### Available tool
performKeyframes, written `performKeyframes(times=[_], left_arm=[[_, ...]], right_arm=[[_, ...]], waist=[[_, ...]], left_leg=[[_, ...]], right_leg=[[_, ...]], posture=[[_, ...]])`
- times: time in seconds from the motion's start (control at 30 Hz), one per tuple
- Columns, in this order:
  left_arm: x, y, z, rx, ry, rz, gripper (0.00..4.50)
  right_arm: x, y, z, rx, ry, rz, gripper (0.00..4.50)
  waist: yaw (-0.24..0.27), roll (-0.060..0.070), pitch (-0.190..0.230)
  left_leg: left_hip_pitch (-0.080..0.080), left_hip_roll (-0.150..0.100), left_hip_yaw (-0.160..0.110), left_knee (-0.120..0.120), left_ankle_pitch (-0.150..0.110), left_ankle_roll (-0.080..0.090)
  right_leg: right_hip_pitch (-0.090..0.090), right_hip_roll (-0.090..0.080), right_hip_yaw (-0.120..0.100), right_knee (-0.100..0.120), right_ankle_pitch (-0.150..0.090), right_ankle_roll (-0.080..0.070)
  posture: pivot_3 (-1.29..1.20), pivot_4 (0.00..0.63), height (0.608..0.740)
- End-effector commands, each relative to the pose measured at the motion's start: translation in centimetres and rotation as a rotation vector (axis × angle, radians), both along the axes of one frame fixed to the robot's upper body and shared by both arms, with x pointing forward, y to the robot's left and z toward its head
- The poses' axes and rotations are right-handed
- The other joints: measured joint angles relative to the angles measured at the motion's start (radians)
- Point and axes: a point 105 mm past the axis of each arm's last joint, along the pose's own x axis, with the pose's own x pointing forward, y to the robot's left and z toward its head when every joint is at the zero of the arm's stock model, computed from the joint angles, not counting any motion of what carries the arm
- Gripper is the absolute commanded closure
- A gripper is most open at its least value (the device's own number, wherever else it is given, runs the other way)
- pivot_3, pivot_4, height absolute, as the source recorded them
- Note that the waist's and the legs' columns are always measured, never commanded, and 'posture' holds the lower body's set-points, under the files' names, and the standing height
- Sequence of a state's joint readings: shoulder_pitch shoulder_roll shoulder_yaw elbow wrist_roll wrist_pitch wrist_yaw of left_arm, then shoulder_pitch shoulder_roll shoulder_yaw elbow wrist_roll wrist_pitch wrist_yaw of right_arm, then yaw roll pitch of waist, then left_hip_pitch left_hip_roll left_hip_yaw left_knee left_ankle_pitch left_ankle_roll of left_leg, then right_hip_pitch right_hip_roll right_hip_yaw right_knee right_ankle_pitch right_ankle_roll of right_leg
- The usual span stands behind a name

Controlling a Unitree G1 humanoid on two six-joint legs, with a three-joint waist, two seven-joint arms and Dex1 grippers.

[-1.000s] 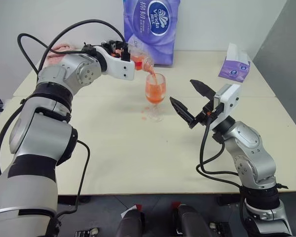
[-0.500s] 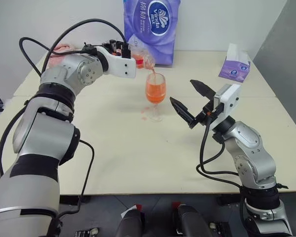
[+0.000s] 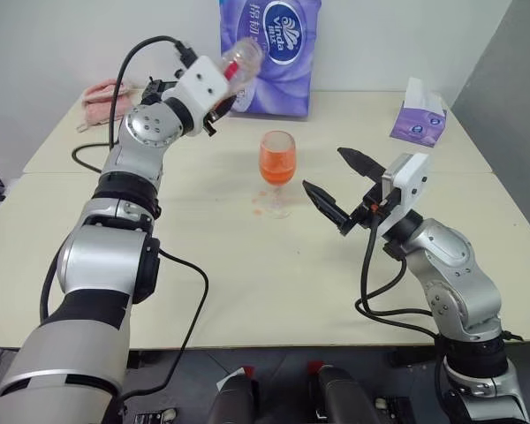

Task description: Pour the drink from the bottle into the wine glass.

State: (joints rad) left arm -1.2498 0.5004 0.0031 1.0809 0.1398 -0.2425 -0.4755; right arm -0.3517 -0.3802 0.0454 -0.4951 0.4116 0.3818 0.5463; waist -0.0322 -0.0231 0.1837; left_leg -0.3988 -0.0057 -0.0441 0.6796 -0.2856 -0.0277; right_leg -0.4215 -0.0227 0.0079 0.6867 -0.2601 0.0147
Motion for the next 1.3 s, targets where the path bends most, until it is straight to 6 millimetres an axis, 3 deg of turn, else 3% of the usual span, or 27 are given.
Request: performKeyframes(times=[0.03,0.1,0.3,0.6,0.87,1.07,1.3], left_arm=[[-0.5,3.0,-1.3,-0.254,0.013,0.108,2.82],[-1.1,4.7,-3.4,-0.370,0.030,0.174,2.82],[-2.8,6.3,-6.7,-0.606,0.060,0.204,2.82],[-3.7,6.9,-11.0,-0.629,0.119,0.182,2.82],[-3.5,7.0,-13.3,-0.548,0.163,0.214,2.82],[-3.3,6.9,-13.9,-0.593,0.179,0.213,2.82],[-3.4,6.9,-14.0,-0.600,0.186,0.202,0.53]], right_arm=[[-2.2,0.5,-0.5,-0.040,0.006,0.101,0.00],[-2.8,0.4,-1.3,-0.066,0.040,0.132,0.00],[-2.7,0.3,-2.2,-0.086,0.077,0.146,0.00],[-2.2,0.5,-1.9,-0.073,0.078,0.144,0.00],[-1.9,0.3,-1.8,-0.065,0.077,0.119,0.00],[-1.7,0.2,-1.7,-0.065,0.073,0.107,0.00],[-1.7,0.2,-1.9,-0.072,0.076,0.099,0.00]], waist=[[-0.002,0.000,0.000],[-0.002,0.000,0.000],[0.008,-0.003,-0.002],[0.009,-0.006,-0.004],[0.007,-0.006,-0.004],[0.007,-0.006,-0.005],[0.007,-0.006,-0.005]], left_leg=[[0.000,0.000,0.000,0.000,0.000,0.000],[0.001,0.000,0.000,0.001,0.000,0.000],[-0.001,0.000,-0.002,0.002,0.000,0.000],[0.000,-0.001,-0.002,0.002,0.000,-0.001],[0.000,-0.001,-0.002,0.002,-0.001,0.002],[0.001,-0.001,-0.002,0.002,-0.002,0.003],[0.001,-0.001,-0.002,0.002,-0.002,0.003]], right_leg=[[0.000,0.000,0.000,0.000,0.000,0.000],[0.000,0.000,0.003,0.002,0.000,0.000],[0.000,-0.001,0.003,0.003,0.000,0.000],[0.001,-0.001,0.003,0.002,0.000,0.000],[0.001,-0.001,0.003,0.002,0.000,0.000],[0.001,-0.001,0.002,0.002,0.000,0.000],[0.001,-0.001,0.002,0.002,0.000,0.000]], posture=[[0.00,0.150,0.740],[0.00,0.150,0.740],[0.00,0.150,0.740],[0.00,0.150,0.740],[0.00,0.150,0.740],[0.00,0.150,0.740],[0.00,0.150,0.740]])
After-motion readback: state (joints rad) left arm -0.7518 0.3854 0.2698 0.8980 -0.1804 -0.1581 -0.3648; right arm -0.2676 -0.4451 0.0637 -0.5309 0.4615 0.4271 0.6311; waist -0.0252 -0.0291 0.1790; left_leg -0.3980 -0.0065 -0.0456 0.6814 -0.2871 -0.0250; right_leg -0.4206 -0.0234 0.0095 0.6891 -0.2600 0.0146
